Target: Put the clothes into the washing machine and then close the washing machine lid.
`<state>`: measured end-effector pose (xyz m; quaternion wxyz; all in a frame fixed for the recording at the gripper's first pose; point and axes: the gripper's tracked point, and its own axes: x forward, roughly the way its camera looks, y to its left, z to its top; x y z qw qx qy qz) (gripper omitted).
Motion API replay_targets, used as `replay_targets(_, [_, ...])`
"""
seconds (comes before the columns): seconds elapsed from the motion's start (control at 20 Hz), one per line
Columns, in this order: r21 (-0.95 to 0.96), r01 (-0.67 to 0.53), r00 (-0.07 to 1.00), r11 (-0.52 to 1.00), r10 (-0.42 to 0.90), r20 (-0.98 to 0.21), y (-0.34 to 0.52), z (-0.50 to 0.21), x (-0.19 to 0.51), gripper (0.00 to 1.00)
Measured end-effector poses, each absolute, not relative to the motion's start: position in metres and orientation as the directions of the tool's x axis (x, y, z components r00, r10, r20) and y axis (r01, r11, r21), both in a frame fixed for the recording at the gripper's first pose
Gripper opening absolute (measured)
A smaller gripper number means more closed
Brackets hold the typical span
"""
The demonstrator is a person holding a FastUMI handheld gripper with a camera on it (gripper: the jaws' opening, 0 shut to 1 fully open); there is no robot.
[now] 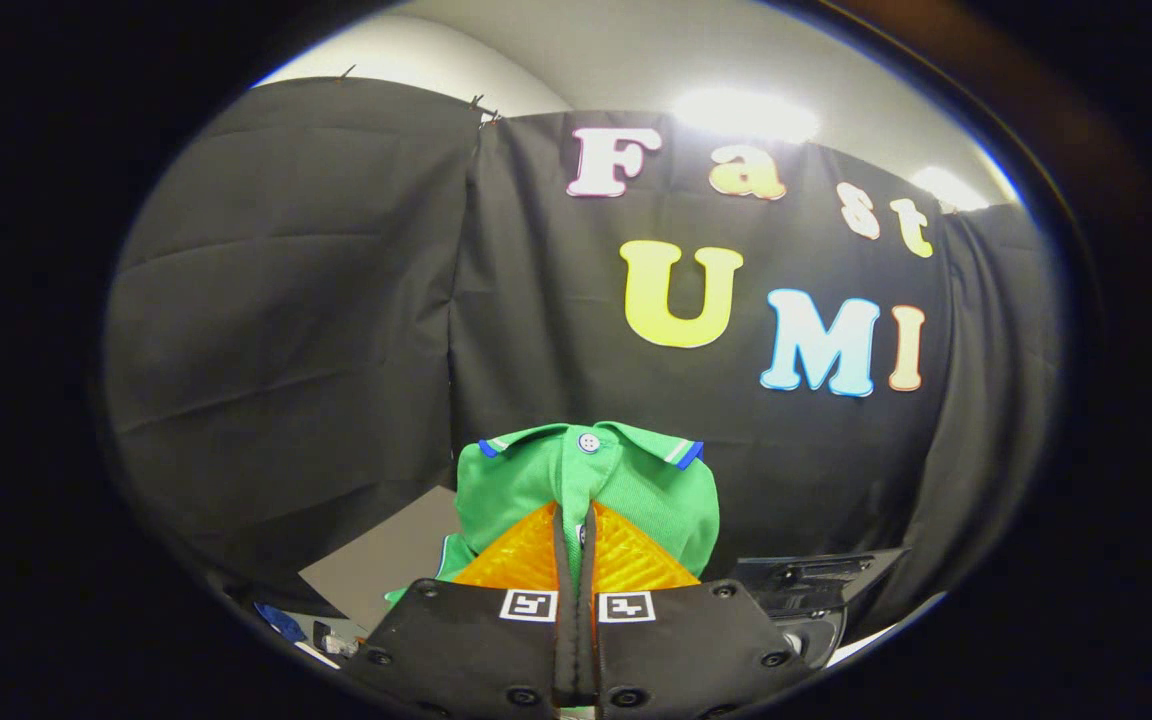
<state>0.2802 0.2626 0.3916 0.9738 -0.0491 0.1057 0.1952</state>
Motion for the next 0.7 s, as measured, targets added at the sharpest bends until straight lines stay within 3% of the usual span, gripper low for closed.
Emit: replay_targets(0.7, [-0.06,-0.18,0.974,0.982,0.169,-0.149,0.086,0.45,0.281,0.01])
